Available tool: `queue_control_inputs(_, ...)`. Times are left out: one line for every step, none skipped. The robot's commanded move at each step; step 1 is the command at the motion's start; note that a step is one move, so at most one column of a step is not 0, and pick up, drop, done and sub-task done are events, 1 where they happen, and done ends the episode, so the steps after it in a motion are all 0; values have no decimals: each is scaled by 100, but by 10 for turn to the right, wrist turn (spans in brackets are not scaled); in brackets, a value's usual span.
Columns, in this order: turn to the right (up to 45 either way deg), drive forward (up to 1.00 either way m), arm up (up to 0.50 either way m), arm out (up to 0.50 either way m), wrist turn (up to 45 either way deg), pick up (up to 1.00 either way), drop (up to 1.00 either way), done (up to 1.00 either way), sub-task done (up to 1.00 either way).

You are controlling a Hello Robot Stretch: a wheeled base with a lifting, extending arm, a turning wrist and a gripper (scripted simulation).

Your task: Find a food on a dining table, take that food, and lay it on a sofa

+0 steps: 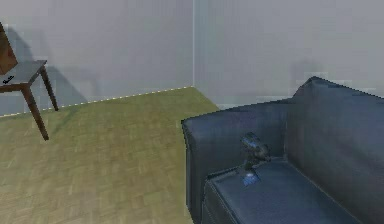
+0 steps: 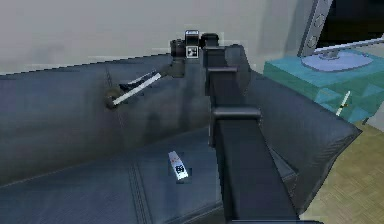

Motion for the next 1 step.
queue_control_inputs(0, 0, 0, 0, 270, 0, 0, 0, 0)
